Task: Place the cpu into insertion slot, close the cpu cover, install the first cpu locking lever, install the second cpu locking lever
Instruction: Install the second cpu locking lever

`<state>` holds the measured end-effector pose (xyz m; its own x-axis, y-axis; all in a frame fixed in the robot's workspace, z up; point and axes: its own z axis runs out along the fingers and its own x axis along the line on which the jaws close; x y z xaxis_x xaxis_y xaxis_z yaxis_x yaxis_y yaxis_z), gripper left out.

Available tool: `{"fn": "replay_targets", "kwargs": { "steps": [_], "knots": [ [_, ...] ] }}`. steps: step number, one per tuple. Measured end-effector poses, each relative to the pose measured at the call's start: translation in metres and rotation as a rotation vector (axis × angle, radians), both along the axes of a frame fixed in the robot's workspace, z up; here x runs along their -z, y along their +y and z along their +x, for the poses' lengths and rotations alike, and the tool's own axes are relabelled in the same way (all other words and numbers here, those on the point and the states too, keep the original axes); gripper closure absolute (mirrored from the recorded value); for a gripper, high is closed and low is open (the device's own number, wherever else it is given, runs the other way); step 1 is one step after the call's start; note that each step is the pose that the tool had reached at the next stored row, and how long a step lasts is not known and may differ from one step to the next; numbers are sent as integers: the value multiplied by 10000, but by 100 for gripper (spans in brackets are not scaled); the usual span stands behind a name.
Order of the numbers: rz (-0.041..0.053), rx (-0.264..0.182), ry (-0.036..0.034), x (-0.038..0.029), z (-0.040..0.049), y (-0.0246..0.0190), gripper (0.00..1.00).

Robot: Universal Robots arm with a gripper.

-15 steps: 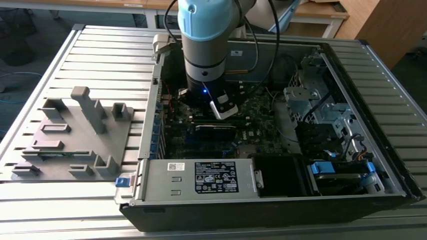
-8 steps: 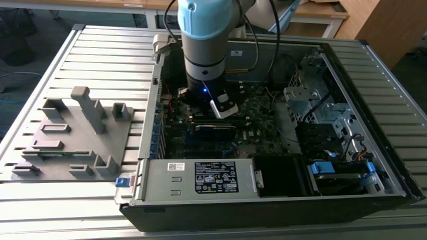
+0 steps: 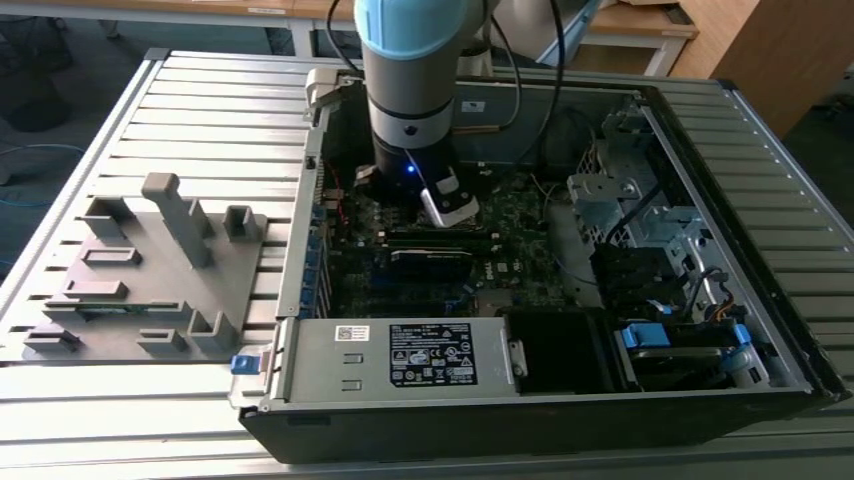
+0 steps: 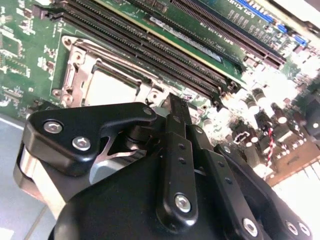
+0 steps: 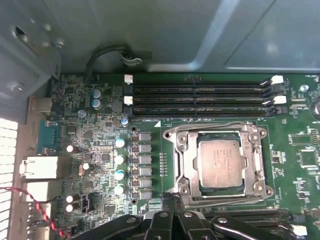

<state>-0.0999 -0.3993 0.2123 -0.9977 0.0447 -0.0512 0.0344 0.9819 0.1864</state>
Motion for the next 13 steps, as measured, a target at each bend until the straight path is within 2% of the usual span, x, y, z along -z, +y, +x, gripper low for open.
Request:
{"fn": "replay_targets", "kwargs": {
  "steps": [5,6,7,10,11,13],
  "knots": [
    [-31,2,-2,-80,0,6,90],
    [-99,3,-2,-82,-1,13,90],
    [-216,2,-8,-83,0,26,90],
    [-681,4,-35,-83,0,72,90],
    [-797,6,-38,-83,0,86,90],
    [-824,9,-38,-81,2,106,90]
  ]
}}
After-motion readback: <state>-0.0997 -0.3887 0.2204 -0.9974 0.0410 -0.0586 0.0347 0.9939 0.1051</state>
